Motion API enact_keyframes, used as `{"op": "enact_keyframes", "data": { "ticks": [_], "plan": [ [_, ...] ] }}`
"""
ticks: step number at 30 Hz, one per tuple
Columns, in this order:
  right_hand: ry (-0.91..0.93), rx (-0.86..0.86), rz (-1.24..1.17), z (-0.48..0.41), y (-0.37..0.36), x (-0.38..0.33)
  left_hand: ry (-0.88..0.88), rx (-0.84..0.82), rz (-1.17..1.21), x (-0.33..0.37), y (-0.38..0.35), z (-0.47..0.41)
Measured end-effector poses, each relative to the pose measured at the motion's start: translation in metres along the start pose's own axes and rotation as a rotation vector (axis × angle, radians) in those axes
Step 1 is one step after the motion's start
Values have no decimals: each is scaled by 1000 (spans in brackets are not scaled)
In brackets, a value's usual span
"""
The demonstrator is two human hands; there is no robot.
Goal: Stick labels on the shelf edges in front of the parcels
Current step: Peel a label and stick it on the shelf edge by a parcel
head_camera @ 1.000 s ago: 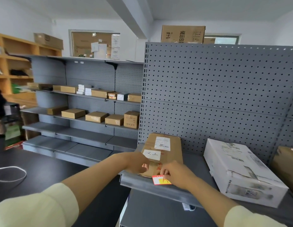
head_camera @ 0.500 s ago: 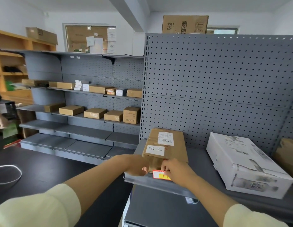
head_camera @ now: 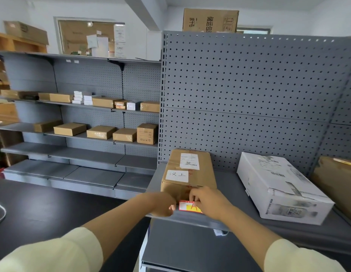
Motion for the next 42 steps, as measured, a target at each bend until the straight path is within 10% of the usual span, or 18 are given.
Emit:
{"op": "enact_keyframes", "data": {
  "ticks": [42],
  "plan": [
    [5, 59, 53, 3, -8, -18, -90, 37, 1, -3, -6, 5]
  ]
}}
Point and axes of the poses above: each hand's wrist, its own z-axis away from the middle knuckle, its own y-axis out of the back of the hand, x = y × z, the point moved 4 cm from there along -z, towards the middle knuckle, and after that the axes turned 7 degrees about z, right-handed, at the moved point
